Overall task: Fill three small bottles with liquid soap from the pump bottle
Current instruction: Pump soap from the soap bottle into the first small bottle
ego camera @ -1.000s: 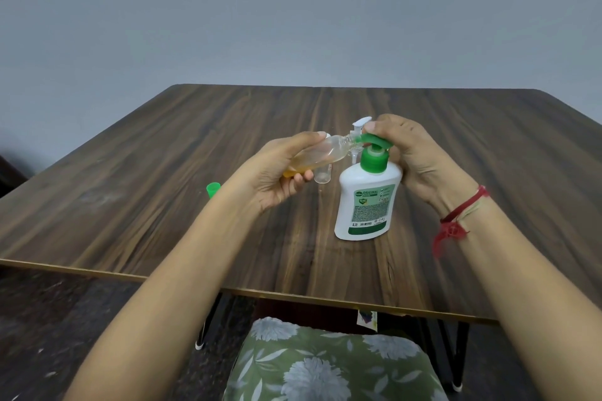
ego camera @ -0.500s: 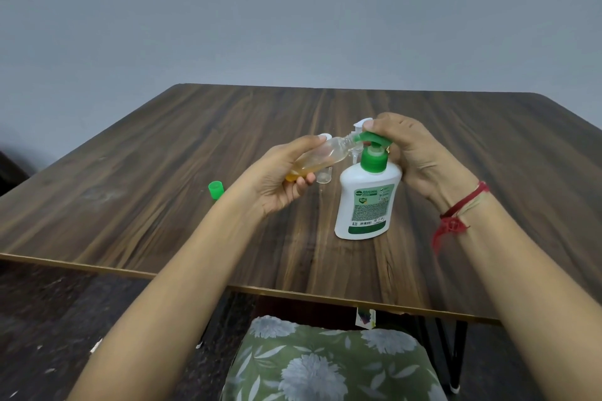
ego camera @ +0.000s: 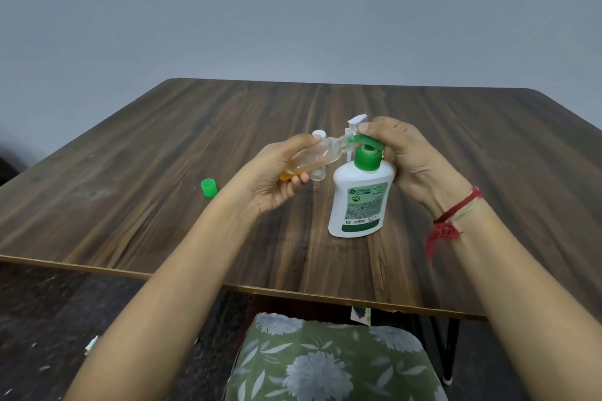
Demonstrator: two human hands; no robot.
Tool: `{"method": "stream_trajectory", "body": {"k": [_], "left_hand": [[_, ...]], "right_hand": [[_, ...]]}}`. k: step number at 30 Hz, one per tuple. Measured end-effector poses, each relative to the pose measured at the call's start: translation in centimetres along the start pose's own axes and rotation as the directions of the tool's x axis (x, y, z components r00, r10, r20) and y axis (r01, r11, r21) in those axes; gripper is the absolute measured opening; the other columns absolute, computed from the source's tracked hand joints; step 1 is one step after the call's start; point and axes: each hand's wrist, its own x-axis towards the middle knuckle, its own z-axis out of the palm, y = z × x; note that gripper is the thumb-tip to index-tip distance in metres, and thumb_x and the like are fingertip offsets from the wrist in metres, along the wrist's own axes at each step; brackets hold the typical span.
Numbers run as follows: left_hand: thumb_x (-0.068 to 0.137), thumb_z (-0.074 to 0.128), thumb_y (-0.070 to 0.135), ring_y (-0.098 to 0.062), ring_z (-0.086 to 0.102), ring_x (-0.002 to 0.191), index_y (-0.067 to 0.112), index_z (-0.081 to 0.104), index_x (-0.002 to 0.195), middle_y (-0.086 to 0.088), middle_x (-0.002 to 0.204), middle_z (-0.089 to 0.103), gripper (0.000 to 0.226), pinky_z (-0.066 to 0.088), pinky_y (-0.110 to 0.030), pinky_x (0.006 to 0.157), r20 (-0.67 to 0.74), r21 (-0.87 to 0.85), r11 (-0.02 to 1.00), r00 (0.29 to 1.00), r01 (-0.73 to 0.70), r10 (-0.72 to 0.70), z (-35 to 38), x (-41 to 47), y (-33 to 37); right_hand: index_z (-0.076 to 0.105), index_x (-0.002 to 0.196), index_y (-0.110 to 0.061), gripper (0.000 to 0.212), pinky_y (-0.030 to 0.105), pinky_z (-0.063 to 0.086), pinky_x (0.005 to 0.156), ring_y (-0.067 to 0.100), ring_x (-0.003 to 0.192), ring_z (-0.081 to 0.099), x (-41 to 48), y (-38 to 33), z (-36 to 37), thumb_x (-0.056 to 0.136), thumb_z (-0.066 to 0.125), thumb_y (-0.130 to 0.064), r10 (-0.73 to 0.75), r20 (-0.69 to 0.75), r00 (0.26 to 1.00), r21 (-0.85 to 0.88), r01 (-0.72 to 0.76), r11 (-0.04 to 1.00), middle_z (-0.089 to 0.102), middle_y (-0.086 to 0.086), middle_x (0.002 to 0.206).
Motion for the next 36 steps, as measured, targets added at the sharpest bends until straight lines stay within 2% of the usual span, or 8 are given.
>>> {"method": "stream_trajectory", "body": {"k": [1,6,10,11,15,20,30,36], "left_hand": [[0.087,0.065,0.026,-0.004,0.045,0.033,0.013,0.066,0.080,-0.006,0.080,0.065,0.014,0.036,-0.010,0.030,0.006,-0.009,1.000,1.000,0.010,-0.010,0.0,0.0,-0.2],[0.088,0.064,0.027,-0.004,0.047,0.034,0.012,0.066,0.084,-0.008,0.083,0.063,0.015,0.036,-0.010,0.029,0.042,-0.053,0.999,0.999,0.007,-0.005,-0.1,0.0,0.0],[0.087,0.065,0.025,-0.004,0.045,0.034,0.014,0.066,0.078,-0.003,0.074,0.065,0.015,0.036,-0.010,0.030,0.008,-0.002,1.000,1.000,0.000,0.000,0.1,-0.1,0.0],[0.087,0.065,0.026,-0.004,0.046,0.034,0.014,0.066,0.078,-0.003,0.074,0.066,0.015,0.037,-0.010,0.030,0.009,-0.010,1.000,1.000,0.008,-0.008,0.1,-0.2,-0.1],[0.088,0.064,0.027,-0.004,0.046,0.034,0.012,0.066,0.083,-0.009,0.084,0.064,0.015,0.037,-0.010,0.030,0.027,-0.037,0.999,1.000,0.010,-0.009,0.0,-0.3,0.1],[0.087,0.065,0.026,-0.004,0.046,0.034,0.012,0.066,0.082,-0.008,0.084,0.066,0.015,0.038,-0.010,0.030,0.024,-0.009,1.000,1.000,0.008,-0.008,0.1,-0.2,-0.1],[0.088,0.064,0.026,-0.004,0.046,0.033,0.012,0.066,0.080,-0.006,0.078,0.064,0.015,0.037,-0.010,0.030,0.019,-0.026,1.000,1.000,0.010,-0.009,0.1,-0.1,-0.1],[0.088,0.064,0.025,-0.005,0.047,0.034,0.011,0.066,0.082,-0.007,0.081,0.062,0.016,0.038,-0.010,0.030,0.047,-0.053,0.999,0.999,-0.013,0.015,0.1,0.0,0.2]], "right_hand": [[0.054,0.078,-0.006,0.052,0.026,0.040,0.065,0.015,0.065,0.048,0.0,0.0,0.1,0.047,0.083,-0.036,0.009,-0.005,1.000,-0.002,-0.009,1.000,0.054,0.004,0.073],[0.051,0.110,-0.007,0.094,0.023,0.043,0.061,0.014,0.064,0.048,0.5,-0.9,0.0,0.036,0.088,-0.050,-0.019,0.013,1.000,-0.028,0.020,0.999,0.046,0.010,0.077],[0.064,0.066,-0.013,0.024,0.029,0.040,0.069,0.017,0.068,0.049,-0.1,0.0,-0.1,0.059,0.080,-0.029,0.019,0.004,1.000,0.012,-0.019,1.000,0.053,0.007,0.076],[0.064,0.063,-0.015,0.021,0.028,0.041,0.068,0.016,0.067,0.050,0.0,0.1,-0.1,0.059,0.079,-0.029,0.021,0.003,1.000,0.014,-0.021,1.000,0.055,0.006,0.075],[0.054,0.103,-0.008,0.077,0.027,0.042,0.066,0.016,0.067,0.049,0.4,-0.9,0.0,0.043,0.088,-0.042,0.008,0.018,1.000,-0.047,-0.008,0.999,0.048,0.011,0.081],[0.048,0.060,-0.015,0.033,0.028,0.039,0.064,0.017,0.066,0.047,-0.2,0.1,-0.1,0.058,0.077,-0.029,-0.013,-0.008,1.000,0.042,0.013,0.999,0.052,0.004,0.072],[0.050,0.049,-0.021,0.032,0.020,0.042,0.053,0.010,0.054,0.049,-0.4,-0.1,0.1,0.075,0.069,-0.019,-0.033,-0.050,0.998,0.013,0.034,0.999,0.054,-0.006,0.057],[0.046,0.060,-0.015,0.028,0.019,0.046,0.057,0.010,0.056,0.054,-0.3,-1.2,0.2,0.072,0.071,-0.018,-0.029,-0.046,0.999,0.001,0.029,1.000,0.054,0.003,0.067]]}}
